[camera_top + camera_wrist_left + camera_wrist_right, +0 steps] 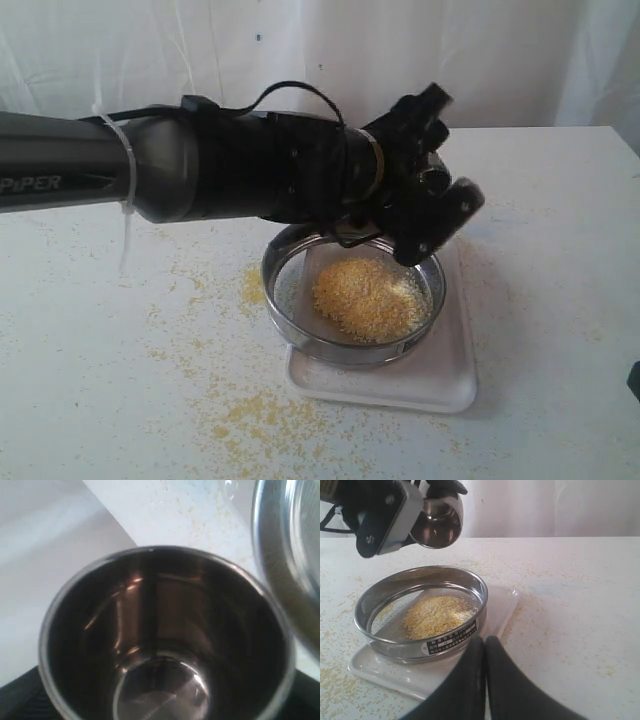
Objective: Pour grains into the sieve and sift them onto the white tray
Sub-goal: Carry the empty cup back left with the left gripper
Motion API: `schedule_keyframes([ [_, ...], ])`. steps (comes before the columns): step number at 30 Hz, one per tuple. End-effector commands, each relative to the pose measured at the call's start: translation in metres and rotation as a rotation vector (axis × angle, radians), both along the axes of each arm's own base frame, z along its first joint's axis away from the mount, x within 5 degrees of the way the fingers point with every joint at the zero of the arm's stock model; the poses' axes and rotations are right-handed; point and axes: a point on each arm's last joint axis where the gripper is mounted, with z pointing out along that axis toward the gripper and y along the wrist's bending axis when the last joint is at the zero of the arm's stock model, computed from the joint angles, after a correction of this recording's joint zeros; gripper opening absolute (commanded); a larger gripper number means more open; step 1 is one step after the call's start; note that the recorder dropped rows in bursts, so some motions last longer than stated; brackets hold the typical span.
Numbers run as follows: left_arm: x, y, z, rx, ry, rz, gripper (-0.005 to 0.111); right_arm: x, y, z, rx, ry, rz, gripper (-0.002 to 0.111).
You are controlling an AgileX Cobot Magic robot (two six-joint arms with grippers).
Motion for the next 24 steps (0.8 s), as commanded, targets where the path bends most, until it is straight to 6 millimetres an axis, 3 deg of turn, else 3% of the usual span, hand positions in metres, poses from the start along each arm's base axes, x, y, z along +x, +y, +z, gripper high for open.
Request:
schedule_keyframes([
  [1, -0.007, 0.02, 0.018, -0.297, 0.221, 0.247, 0.0, 0.0, 0.0, -0.001, 0.001, -0.004, -0.006, 0.0],
  [3, -0.005, 0.036, 0.034, -0.434, 0.285, 0.312, 0.0, 0.0, 0.0, -0.001, 0.001, -0.004, -0.006, 0.0],
  [5, 0.007, 0.068, 0.037, -0.563, 0.355, 0.419, 0.0, 0.0, 0.0, -0.001, 0.001, -0.004, -0.006, 0.0],
  [9, 0.016, 0.136, 0.001, -0.87, 0.407, 0.489, 0.0, 0.0, 0.0, -0.001, 0.001, -0.004, -0.006, 0.0],
  [10, 0.014, 0.159, -0.02, -1.124, 0.436, 0.525, 0.0, 0.0, 0.0, -0.001, 0.001, -0.004, -0.006, 0.0],
  [12, 0.012, 0.193, -0.045, -1.474, 0.396, 0.468, 0.0, 0.0, 0.0, -0.001, 0.001, -0.004, -0.006, 0.0],
  [13, 0.01, 0.203, -0.056, -1.523, 0.38, 0.459, 0.0, 0.0, 0.0, -0.001, 0.001, -0.004, -0.006, 0.0],
  [15, 0.009, 0.218, -0.08, -1.546, 0.366, 0.5, 0.0, 0.0, 0.0, -0.001, 0.001, -0.004, -0.006, 0.0],
  [16, 0.011, 0.228, -0.101, -1.525, 0.391, 0.577, 0.0, 0.0, 0.0, -0.001, 0.001, -0.004, -0.006, 0.0],
  [18, 0.018, 0.234, -0.125, -1.513, 0.416, 0.637, 0.0, 0.0, 0.0, -0.001, 0.001, -0.004, -0.006, 0.0],
  [24, 0.039, 0.23, -0.142, -1.721, 0.429, 0.58, 0.0, 0.0, 0.0, -0.001, 0.001, -0.004, -0.006, 0.0],
])
